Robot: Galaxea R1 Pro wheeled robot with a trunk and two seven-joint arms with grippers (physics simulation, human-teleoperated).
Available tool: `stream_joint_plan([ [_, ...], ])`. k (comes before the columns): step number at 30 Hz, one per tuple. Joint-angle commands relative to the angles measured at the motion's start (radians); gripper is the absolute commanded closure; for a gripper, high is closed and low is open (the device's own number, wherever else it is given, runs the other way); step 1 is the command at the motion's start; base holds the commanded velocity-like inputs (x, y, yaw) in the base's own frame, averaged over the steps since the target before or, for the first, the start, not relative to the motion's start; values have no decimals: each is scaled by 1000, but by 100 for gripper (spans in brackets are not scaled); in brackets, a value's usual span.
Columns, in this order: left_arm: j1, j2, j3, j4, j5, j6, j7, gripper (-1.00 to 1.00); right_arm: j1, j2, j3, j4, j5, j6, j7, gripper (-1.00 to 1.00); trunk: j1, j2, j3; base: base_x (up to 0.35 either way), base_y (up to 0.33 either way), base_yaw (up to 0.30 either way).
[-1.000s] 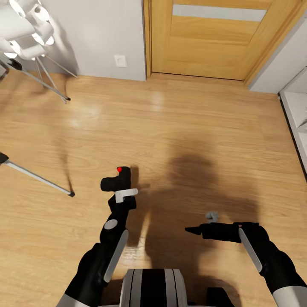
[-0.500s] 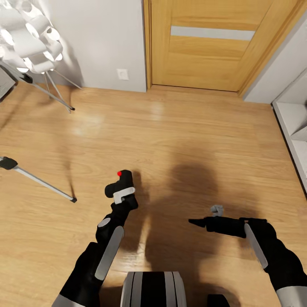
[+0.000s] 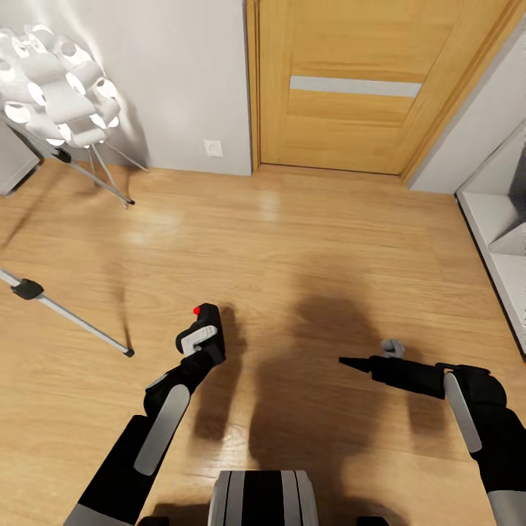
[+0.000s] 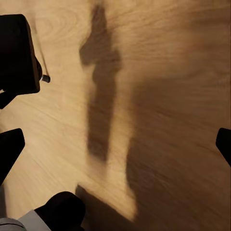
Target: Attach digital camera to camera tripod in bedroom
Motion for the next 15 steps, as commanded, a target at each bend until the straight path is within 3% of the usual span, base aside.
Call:
stream_joint_plan([
  [1, 0, 0, -1, -2, 11, 4, 7, 100, 0, 0, -1, 0, 3, 4, 5, -100, -1, 0, 3, 0, 0, 0],
  [15, 0, 2, -2, -1, 19, 9, 7, 100, 0, 5, 1, -1, 12, 0, 6, -100, -7, 3, 58, 0, 0, 0],
])
